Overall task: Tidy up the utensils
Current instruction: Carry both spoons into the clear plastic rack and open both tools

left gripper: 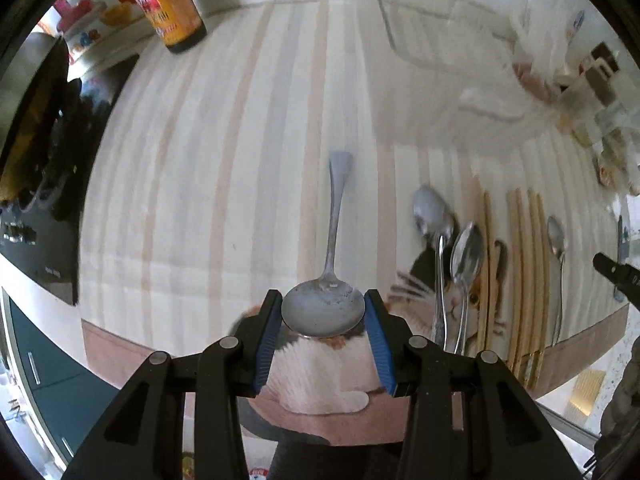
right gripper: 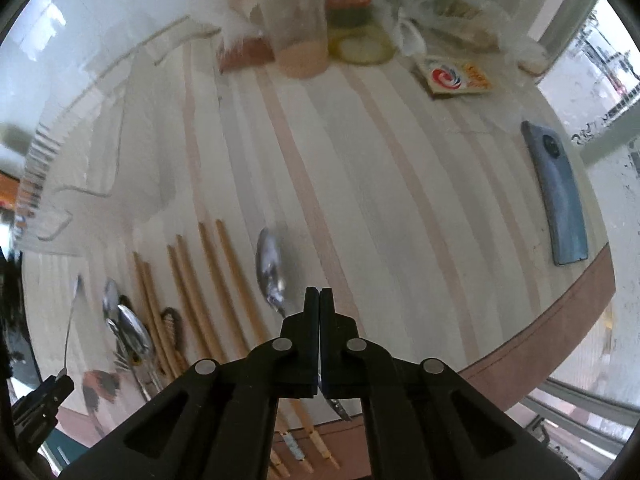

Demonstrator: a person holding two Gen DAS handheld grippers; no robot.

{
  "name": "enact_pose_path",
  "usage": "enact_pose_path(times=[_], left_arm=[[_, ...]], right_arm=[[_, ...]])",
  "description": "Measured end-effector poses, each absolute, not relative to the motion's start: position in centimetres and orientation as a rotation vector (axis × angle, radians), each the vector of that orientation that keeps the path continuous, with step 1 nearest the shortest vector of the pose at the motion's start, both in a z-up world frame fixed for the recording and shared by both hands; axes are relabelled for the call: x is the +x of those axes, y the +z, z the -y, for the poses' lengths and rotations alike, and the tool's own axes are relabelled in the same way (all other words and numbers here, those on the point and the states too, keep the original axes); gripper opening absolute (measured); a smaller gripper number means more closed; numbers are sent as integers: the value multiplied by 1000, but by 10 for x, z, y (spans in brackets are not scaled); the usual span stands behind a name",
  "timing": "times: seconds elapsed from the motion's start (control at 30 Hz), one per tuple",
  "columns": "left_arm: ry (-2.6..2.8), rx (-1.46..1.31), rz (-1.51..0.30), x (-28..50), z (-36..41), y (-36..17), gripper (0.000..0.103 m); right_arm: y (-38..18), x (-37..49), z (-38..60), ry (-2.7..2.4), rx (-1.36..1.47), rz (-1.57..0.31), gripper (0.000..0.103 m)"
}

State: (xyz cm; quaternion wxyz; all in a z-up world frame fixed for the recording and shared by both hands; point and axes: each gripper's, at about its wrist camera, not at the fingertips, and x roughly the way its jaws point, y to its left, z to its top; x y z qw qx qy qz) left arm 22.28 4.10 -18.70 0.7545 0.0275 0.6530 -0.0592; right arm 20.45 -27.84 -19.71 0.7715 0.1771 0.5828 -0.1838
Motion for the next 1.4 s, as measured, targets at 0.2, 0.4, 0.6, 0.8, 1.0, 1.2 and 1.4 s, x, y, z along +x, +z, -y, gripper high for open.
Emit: enact_pose_path(times=[0.2, 0.4, 0.6, 0.8, 1.0, 1.2, 1.4], left_arm=[[-95, 75, -1406, 237, -45, -181, 38], [-33, 86, -1429, 249, -38, -199, 38], [12, 80, -1432, 252, -34, -198, 38], [30, 76, -1420, 242, -31, -197, 38], [25, 69, -1360, 223, -32, -173, 38], [2, 65, -1226, 225, -20, -123, 38], [-70, 46, -1108, 241, -5, -65, 38]], right_arm=[[-204, 209, 272, -319, 383, -1326, 20], [-240, 216, 262, -308, 308, -1420, 35], [-239, 217, 263, -339, 267, -1412, 6], [-227, 215, 287, -367, 294, -1391, 2], [-197, 204, 302, -359, 342, -1332, 2], [-146, 203, 305, -307, 389, -1237, 2], [-100, 234, 284, -221, 400, -1161, 2]])
